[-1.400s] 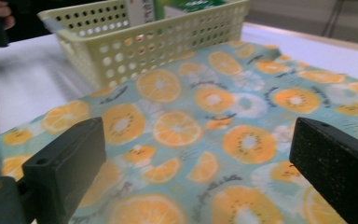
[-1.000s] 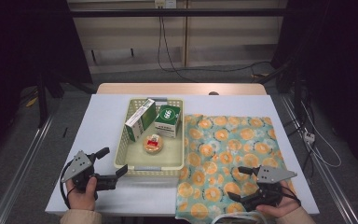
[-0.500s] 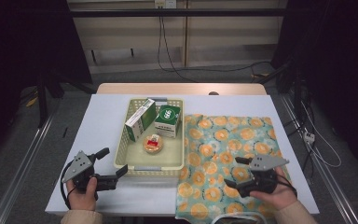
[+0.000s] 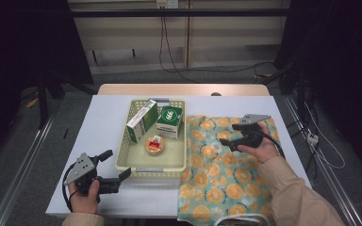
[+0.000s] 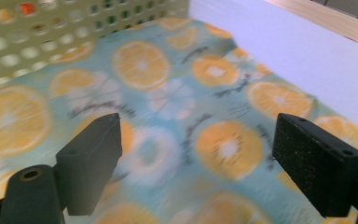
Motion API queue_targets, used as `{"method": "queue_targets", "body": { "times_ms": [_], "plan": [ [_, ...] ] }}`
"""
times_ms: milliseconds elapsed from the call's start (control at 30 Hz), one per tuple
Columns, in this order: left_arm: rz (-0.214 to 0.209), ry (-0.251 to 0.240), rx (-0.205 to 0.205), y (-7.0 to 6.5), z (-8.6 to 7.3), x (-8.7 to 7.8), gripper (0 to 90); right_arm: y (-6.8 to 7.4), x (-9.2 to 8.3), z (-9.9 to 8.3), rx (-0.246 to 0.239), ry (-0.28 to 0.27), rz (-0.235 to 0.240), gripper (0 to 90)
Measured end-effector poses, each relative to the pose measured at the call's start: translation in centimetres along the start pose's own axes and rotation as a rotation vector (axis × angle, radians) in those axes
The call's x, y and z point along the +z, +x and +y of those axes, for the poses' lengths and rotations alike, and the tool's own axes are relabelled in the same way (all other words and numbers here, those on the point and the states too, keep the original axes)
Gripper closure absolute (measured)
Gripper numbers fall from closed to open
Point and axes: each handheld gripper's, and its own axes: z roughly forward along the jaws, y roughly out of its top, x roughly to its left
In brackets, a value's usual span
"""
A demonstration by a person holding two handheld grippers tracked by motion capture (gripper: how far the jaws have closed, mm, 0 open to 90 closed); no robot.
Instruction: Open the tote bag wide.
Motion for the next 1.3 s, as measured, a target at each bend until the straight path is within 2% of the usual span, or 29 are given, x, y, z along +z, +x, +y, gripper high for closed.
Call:
{"method": "queue_targets", "body": {
  "times_ms": [67, 100, 133, 200, 300, 333, 367, 433, 467, 533, 633, 700, 767, 867, 967, 1100, 1300],
  "plan": [
    [-0.003, -0.002, -0.004, -0.1, 0.0, 0.0, 3.7, -0.9, 1.1, 0.5, 0.001, 0.027, -0.011, 16.0],
    [-0.006, -0.003, -0.004, -0.1, 0.0, 0.0, 3.7, -0.9, 1.1, 0.5, 0.001, 0.027, -0.011, 16.0],
    [-0.008, -0.002, -0.004, -0.1, 0.0, 0.0, 3.7, -1.6, 2.2, 1.0, 0.009, 0.04, -0.016, 15.8],
    [-0.009, -0.002, -0.006, -0.1, 0.0, 0.0, 3.7, -2.2, 3.3, 1.4, 0.007, 0.056, -0.03, 15.7],
    [-0.008, -0.008, -0.016, -0.1, -0.1, -0.1, 3.7, -3.0, 4.9, 1.8, 0.016, 0.073, -0.033, 16.2],
    [-0.013, -0.011, -0.016, -0.2, 0.0, -0.1, 3.7, -3.0, 4.9, 1.8, 0.016, 0.073, -0.033, 16.2],
    [-0.015, -0.01, -0.013, -0.2, 0.0, -0.1, 3.7, -3.5, 5.8, 2.1, 0.028, 0.077, -0.018, 17.0],
    [-0.016, -0.012, -0.013, -0.2, 0.0, -0.1, 3.7, -4.0, 6.5, 2.3, 0.028, 0.085, -0.026, 16.2],
    [-0.013, -0.011, -0.014, -0.3, 0.0, -0.1, 3.7, -4.2, 6.8, 2.5, 0.043, 0.075, -0.013, 16.9],
    [-0.019, -0.011, -0.014, -0.4, 0.0, 0.1, 3.7, -4.5, 7.4, 2.8, 0.047, 0.07, -0.02, 17.1],
    [-0.018, -0.015, -0.007, -0.5, 0.1, 0.1, 3.7, -5.0, 8.2, 3.2, 0.028, 0.099, -0.029, 17.0],
    [-0.019, -0.019, -0.005, -0.6, 0.1, 0.1, 3.7, -5.4, 8.6, 3.4, 0.052, 0.089, -0.016, 17.2],
    [-0.021, -0.017, 0.0, -0.6, 0.2, 0.0, 3.7, -5.7, 8.9, 3.5, 0.052, 0.093, -0.022, 18.1],
    [-0.018, -0.021, -0.01, -0.4, 0.1, -0.2, 3.7, -5.7, 9.5, 3.3, 0.042, 0.147, -0.012, 21.3],
    [-0.019, -0.022, -0.015, -0.3, 0.0, -0.2, 3.7, -5.5, 9.5, 3.0, 0.03, 0.137, -0.019, 22.3],
    [-0.013, -0.023, -0.024, 0.0, -0.1, -0.3, 3.7, -5.3, 9.1, 2.8, 0.013, 0.13, -0.001, 34.0],
    [0.006, -0.033, -0.043, 0.5, -0.3, -0.6, 3.7, -5.5, 8.3, 2.9, -0.003, 0.152, 0.036, 64.7]
  ]
}}
